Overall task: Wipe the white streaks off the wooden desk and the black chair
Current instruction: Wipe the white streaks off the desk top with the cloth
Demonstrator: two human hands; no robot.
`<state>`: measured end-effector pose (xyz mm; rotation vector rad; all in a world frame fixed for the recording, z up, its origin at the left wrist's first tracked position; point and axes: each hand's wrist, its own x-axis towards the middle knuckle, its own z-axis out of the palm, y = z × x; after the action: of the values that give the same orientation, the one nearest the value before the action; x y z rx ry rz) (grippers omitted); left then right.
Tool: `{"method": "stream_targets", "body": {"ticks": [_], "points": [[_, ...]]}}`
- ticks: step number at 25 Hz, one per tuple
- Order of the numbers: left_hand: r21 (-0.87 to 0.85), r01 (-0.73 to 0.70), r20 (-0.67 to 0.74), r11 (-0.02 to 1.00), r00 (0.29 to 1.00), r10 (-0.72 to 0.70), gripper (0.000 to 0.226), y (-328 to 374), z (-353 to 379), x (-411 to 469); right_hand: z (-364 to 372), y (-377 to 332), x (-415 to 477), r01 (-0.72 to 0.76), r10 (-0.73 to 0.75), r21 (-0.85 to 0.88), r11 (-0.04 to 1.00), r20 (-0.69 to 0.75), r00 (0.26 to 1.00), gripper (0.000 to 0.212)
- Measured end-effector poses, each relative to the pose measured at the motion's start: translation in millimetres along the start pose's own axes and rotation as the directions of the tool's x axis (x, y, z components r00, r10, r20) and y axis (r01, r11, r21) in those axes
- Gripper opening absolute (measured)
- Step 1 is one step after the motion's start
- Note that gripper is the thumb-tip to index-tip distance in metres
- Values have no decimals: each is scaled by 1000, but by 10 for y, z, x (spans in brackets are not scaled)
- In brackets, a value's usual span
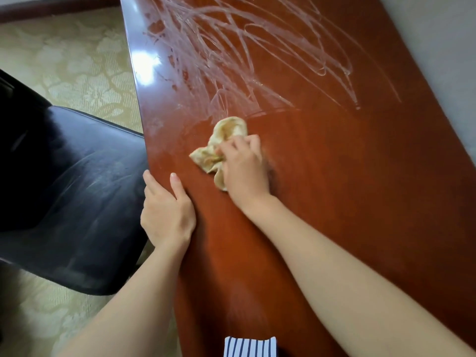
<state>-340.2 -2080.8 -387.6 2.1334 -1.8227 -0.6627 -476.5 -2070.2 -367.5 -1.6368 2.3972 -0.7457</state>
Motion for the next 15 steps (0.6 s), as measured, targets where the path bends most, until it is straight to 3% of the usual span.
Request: {"method": "stream_targets", "body": {"ticks": [5, 8, 11, 15], "points": [[-36, 22, 2, 999, 1000, -22, 58, 23, -40, -45, -89, 109, -685, 179, -203, 212, 961, 99, 974, 12], [-58, 30, 3, 998, 1000, -30, 56, 18, -40, -74, -304, 397, -874, 242, -275, 217, 946, 138, 952, 20], [-79, 49, 7, 996, 999, -49, 54, 11, -38, -67, -447, 671, -792, 201, -205, 93, 975, 45, 978, 19], [-92, 58, 13, 994, 998, -57, 53, 43, -37, -53, -515, 872, -298, 4, -2, 19, 1000, -89, 996, 19]]}}
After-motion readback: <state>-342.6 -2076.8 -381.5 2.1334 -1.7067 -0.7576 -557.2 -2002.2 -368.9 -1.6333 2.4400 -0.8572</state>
